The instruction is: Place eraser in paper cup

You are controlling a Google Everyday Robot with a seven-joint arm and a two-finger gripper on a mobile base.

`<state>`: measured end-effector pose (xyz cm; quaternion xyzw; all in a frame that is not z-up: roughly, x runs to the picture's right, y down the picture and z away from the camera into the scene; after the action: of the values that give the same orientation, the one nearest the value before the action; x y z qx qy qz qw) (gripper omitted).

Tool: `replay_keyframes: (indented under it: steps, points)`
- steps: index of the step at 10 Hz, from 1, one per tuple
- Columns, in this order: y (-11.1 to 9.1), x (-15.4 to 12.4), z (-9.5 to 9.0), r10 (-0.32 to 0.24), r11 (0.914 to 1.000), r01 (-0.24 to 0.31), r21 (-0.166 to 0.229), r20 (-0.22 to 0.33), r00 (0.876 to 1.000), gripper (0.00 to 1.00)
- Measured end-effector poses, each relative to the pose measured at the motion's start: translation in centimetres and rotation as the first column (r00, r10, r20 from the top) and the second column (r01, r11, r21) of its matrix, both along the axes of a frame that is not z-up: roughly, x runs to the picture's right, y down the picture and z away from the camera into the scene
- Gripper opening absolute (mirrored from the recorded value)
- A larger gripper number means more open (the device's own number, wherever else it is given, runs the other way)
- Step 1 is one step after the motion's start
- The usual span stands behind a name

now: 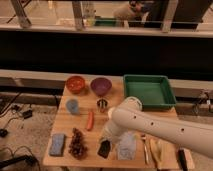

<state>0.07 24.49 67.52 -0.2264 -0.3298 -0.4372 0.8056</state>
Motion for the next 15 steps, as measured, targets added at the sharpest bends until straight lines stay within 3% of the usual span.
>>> replay_keyframes:
  steps: [3, 10, 15]
  points:
    - [-2.7, 0.3, -0.8, 0.018, 0.9986, -0.018, 0.049, -0.001, 1.000, 0.06]
    - [-9.1, 2.1, 0.7, 0.027, 0.9931, -0.023, 0.115, -0.040, 0.999, 0.06]
    - [-11.7, 3.5, 3.0, 0.041, 0.9923, -0.032, 0.120, -0.079, 0.996, 0.06]
